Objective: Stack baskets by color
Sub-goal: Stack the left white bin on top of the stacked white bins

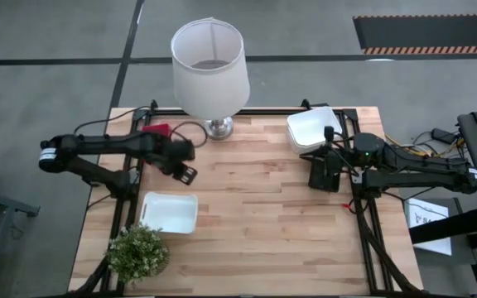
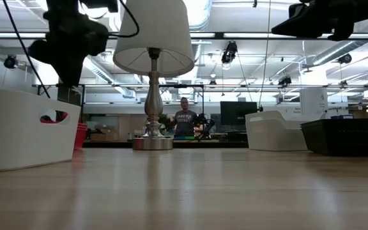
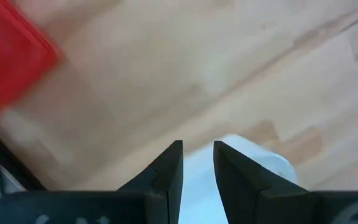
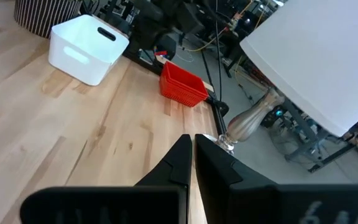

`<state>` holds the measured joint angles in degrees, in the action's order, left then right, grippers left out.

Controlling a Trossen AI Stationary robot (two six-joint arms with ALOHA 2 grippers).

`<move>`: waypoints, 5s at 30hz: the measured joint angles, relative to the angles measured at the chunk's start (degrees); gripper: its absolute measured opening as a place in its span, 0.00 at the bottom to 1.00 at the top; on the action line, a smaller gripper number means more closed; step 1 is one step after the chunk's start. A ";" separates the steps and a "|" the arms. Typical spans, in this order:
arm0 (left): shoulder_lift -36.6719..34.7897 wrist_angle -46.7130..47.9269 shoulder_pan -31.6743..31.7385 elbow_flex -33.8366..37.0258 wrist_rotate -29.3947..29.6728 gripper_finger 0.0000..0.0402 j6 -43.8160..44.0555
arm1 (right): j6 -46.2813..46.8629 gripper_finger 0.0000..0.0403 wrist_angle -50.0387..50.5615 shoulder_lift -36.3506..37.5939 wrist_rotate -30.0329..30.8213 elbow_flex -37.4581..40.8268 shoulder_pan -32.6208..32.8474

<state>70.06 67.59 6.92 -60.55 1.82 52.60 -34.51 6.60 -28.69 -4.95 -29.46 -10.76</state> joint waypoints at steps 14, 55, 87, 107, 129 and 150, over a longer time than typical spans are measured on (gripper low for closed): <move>14.56 -0.64 -20.70 -12.70 -3.03 0.18 29.64 | -5.28 0.03 -0.23 0.00 0.00 -1.06 0.00; 26.56 -7.77 -24.26 -9.49 -1.30 0.18 27.44 | -5.15 0.03 -0.90 0.00 -0.13 -1.06 0.00; 26.99 -28.04 -24.84 -10.13 2.92 0.00 -55.23 | -4.05 0.03 -0.90 0.00 -0.17 -1.06 0.00; 24.36 -19.68 -23.98 -15.55 20.46 0.29 -60.53 | -1.25 0.03 -2.98 -6.50 -0.77 -0.96 0.00; 13.30 -40.10 -24.51 -2.61 35.10 0.29 -59.96 | 1.67 0.23 -6.50 -43.65 -17.99 -17.59 0.00; -1.93 -59.93 -24.52 10.82 43.23 0.29 -65.46 | -3.07 0.41 9.38 -73.49 -21.14 -37.78 3.02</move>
<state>68.13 7.66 -17.61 -49.72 45.05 -12.86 -37.58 15.97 -102.18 -26.09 -67.24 -7.75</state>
